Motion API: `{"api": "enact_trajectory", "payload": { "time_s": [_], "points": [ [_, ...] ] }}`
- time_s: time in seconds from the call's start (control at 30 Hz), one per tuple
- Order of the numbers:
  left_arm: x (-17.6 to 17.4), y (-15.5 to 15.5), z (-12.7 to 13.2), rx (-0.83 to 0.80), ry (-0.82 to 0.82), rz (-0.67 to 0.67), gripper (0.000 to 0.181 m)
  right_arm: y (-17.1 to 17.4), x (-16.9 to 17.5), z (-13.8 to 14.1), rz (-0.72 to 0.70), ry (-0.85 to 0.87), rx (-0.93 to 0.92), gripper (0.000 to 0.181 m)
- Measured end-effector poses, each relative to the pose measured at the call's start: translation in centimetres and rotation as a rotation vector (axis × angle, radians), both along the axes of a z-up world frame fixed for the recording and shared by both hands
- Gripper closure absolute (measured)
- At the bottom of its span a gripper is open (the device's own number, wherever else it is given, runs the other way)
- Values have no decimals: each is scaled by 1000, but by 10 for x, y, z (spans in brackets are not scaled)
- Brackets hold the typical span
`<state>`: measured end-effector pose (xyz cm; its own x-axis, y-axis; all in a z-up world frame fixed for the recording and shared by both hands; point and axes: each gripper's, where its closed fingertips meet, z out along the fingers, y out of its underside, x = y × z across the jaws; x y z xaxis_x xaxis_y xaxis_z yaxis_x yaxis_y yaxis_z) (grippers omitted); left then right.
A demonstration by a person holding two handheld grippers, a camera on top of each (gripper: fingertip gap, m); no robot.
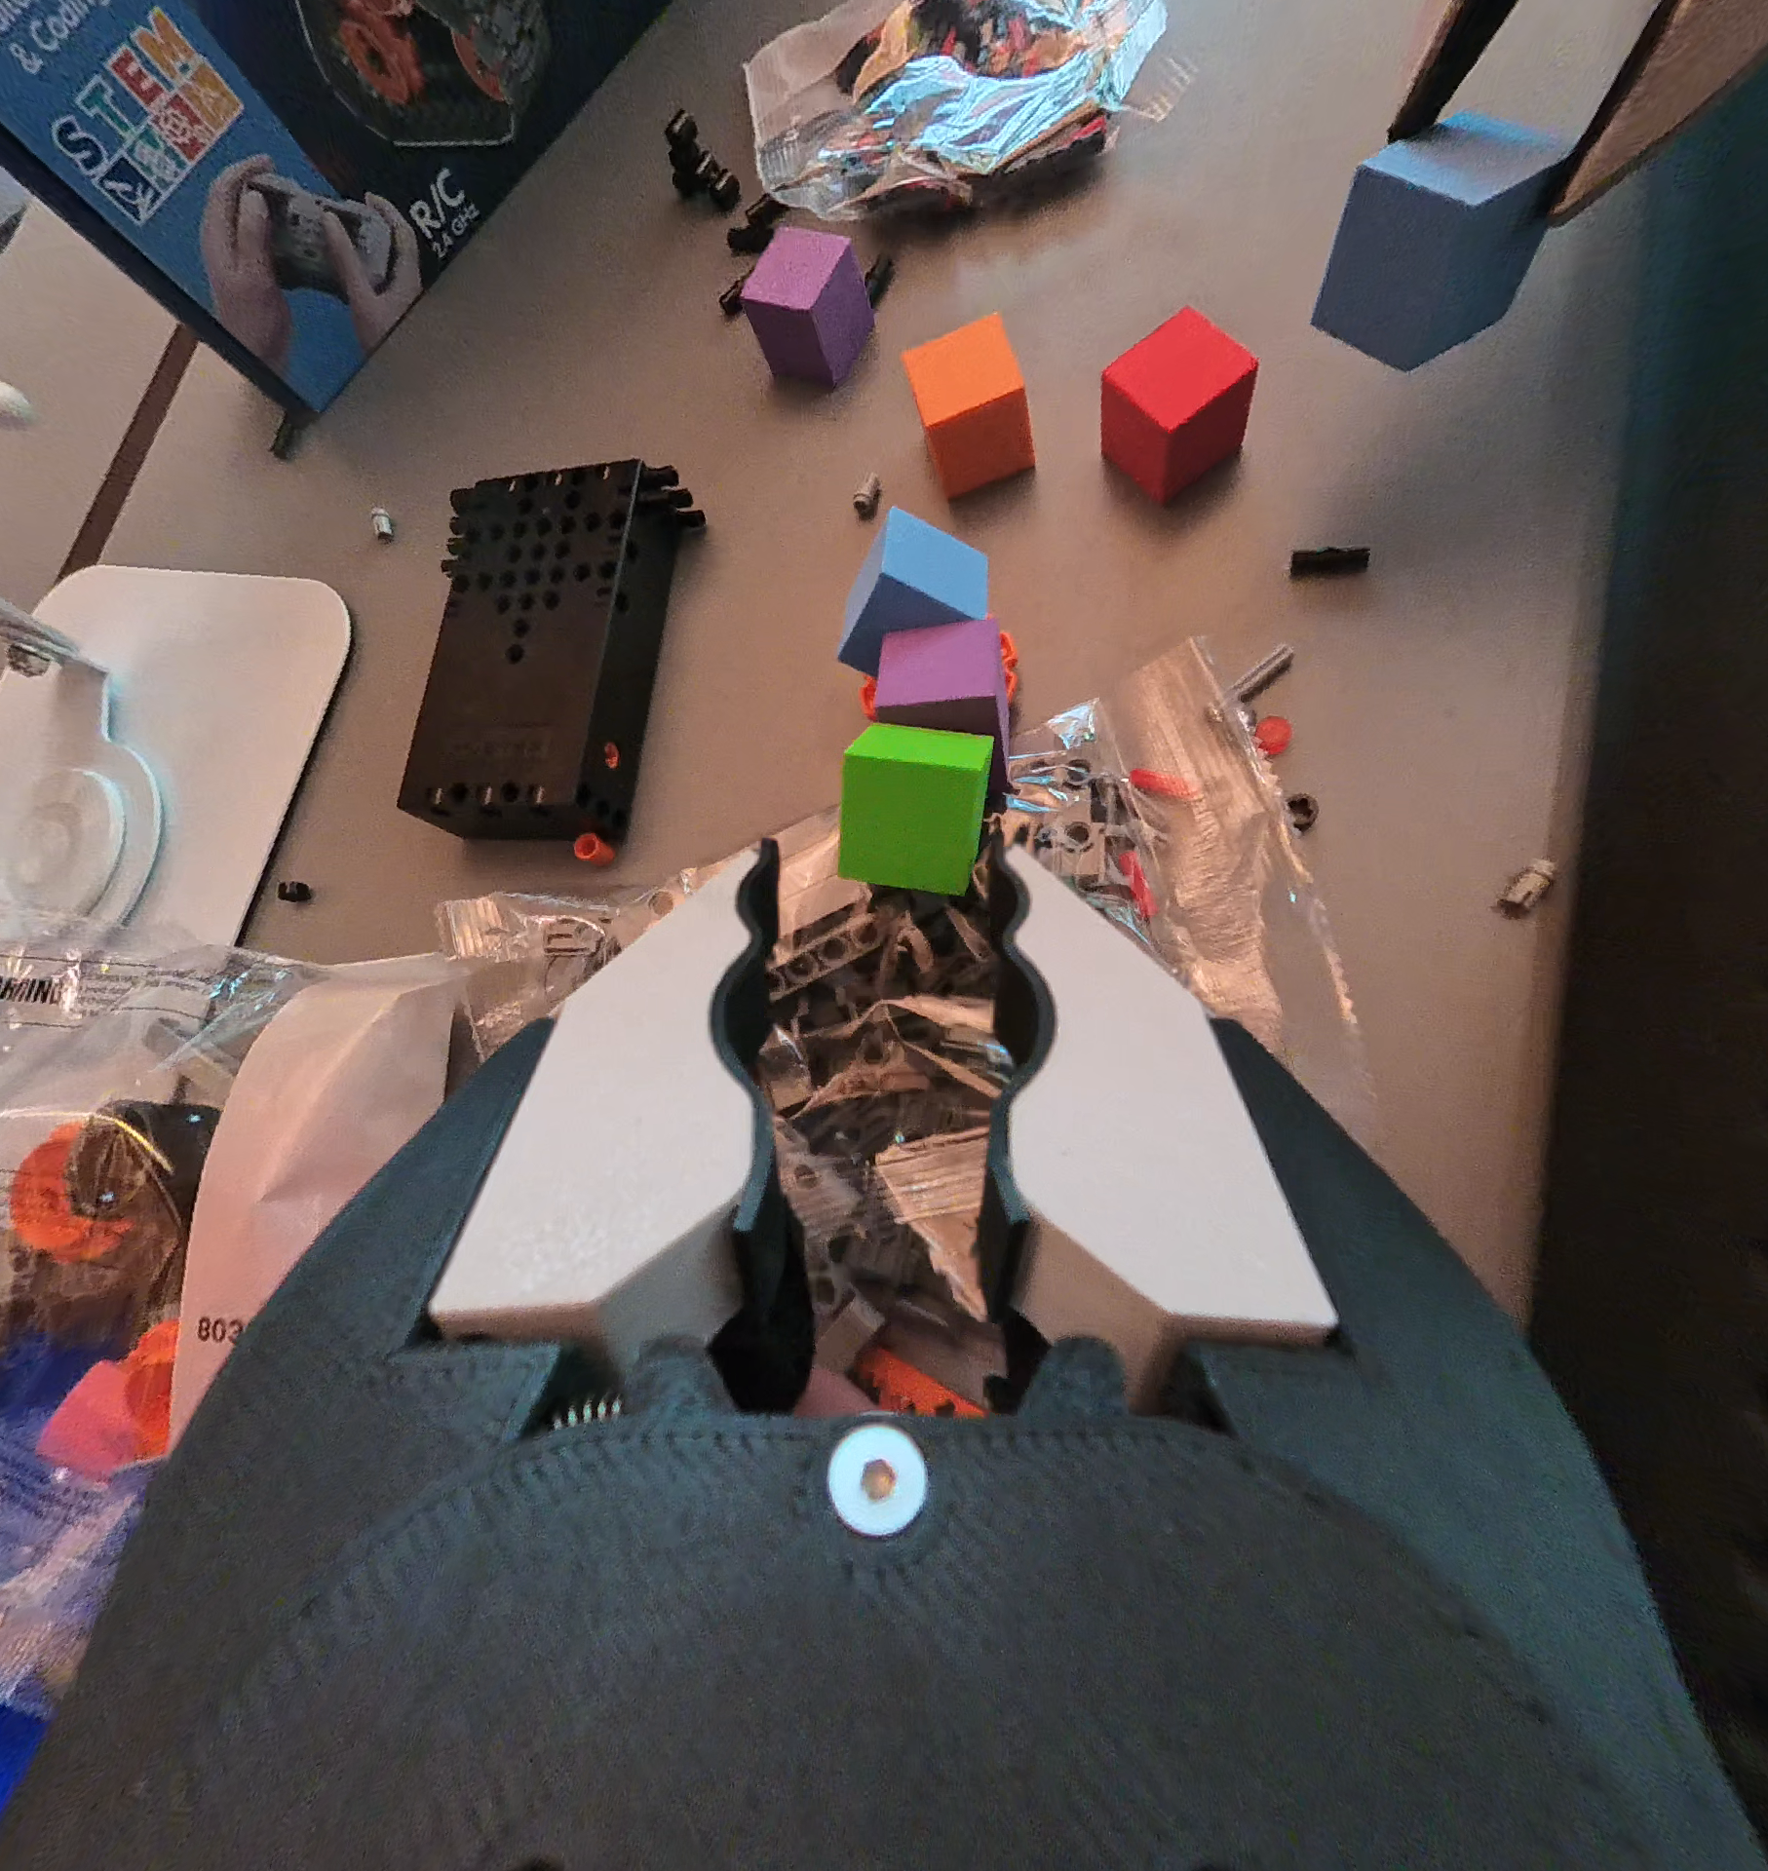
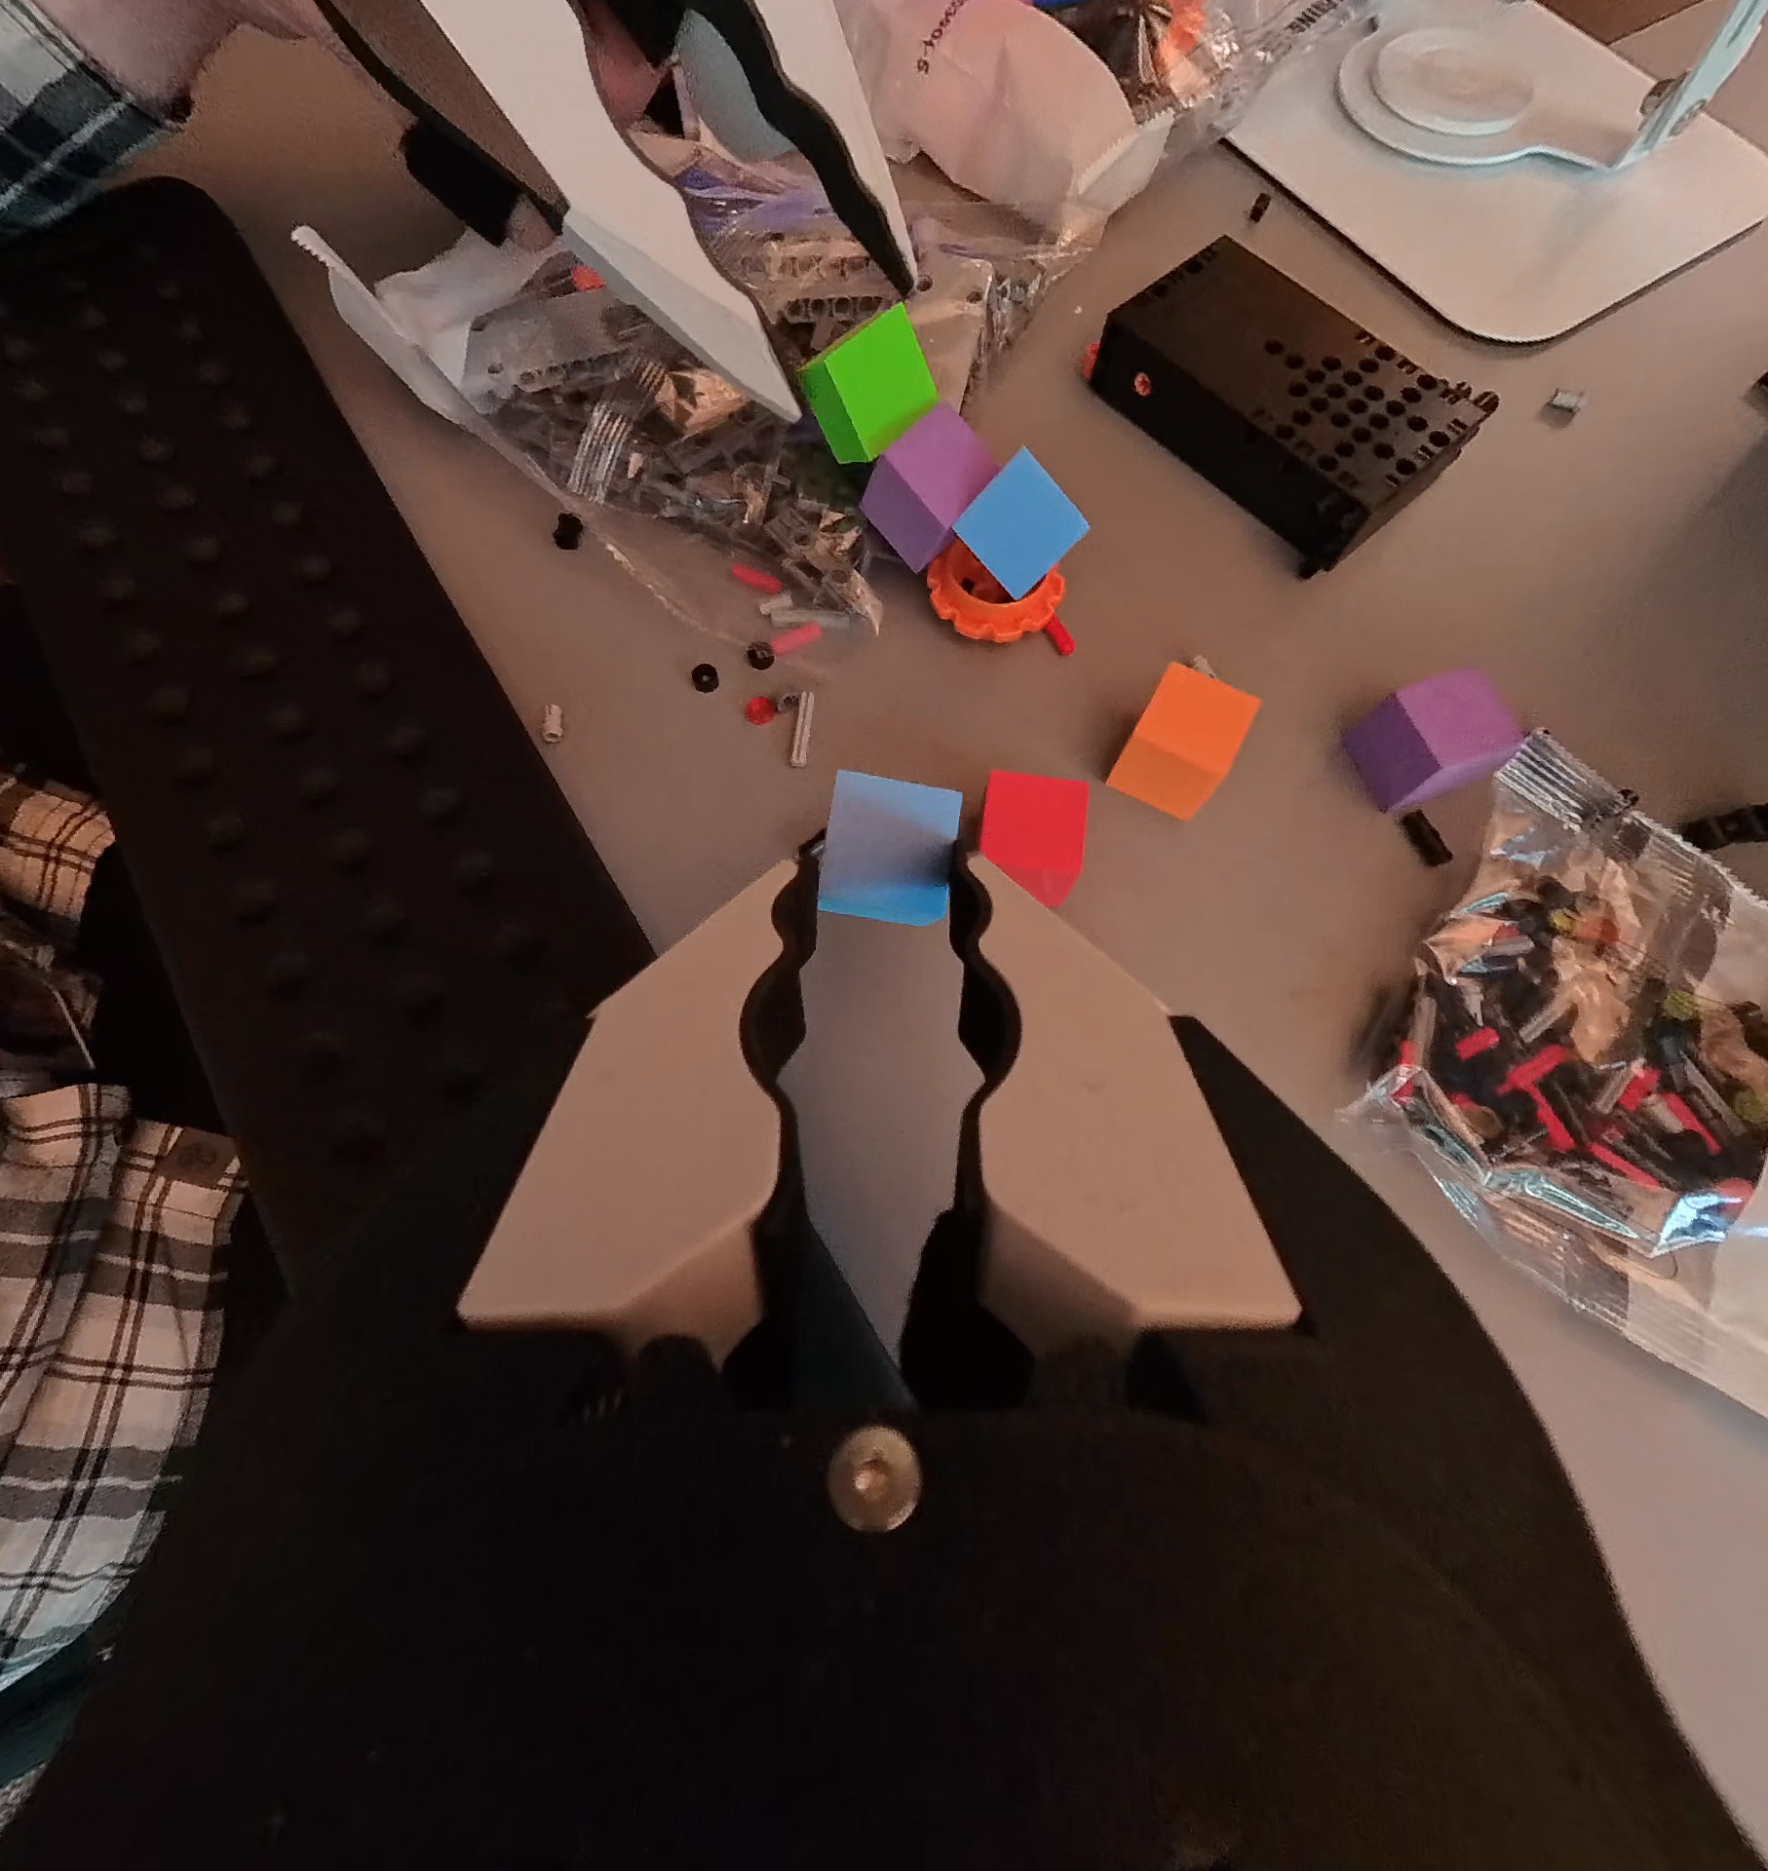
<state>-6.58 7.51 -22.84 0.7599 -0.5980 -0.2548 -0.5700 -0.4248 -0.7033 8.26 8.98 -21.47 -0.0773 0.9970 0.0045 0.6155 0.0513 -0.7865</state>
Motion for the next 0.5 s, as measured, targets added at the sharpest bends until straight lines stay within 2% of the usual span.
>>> {"api": "enact_trajectory", "payload": {
  "time_s": [0.1,0.3,0.5],
  "points": [
    [3,3,-1,4,-8,-6,156,3,1,1,-8,4,0,157],
    [0,-3,8,30,-17,11,157,4,6,1,2,4,6,157],
    [7,-13,20,50,-57,0,157,8,25,7,18,-8,19,156]
  ]
}}
